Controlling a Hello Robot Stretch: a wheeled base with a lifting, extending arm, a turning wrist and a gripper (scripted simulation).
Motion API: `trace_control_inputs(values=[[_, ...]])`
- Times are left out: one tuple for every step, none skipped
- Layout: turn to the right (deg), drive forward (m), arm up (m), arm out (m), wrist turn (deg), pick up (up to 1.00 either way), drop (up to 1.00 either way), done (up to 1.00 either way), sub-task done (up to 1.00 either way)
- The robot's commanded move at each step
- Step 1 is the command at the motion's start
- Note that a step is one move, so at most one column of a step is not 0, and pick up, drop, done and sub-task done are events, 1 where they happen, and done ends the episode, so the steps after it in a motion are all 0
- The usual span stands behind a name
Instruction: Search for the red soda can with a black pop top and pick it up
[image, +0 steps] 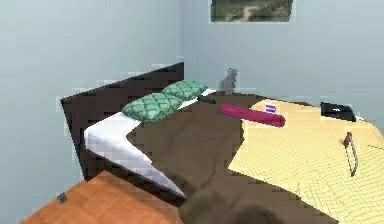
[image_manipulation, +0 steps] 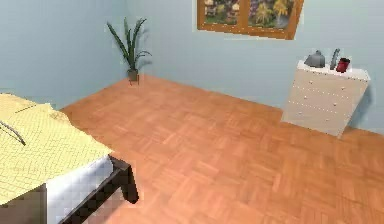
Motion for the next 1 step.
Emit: trace_control_inputs(values=[[45.0,0.0,0.0,0.0,0.0,0.0,0.0,0.0,0.0]])
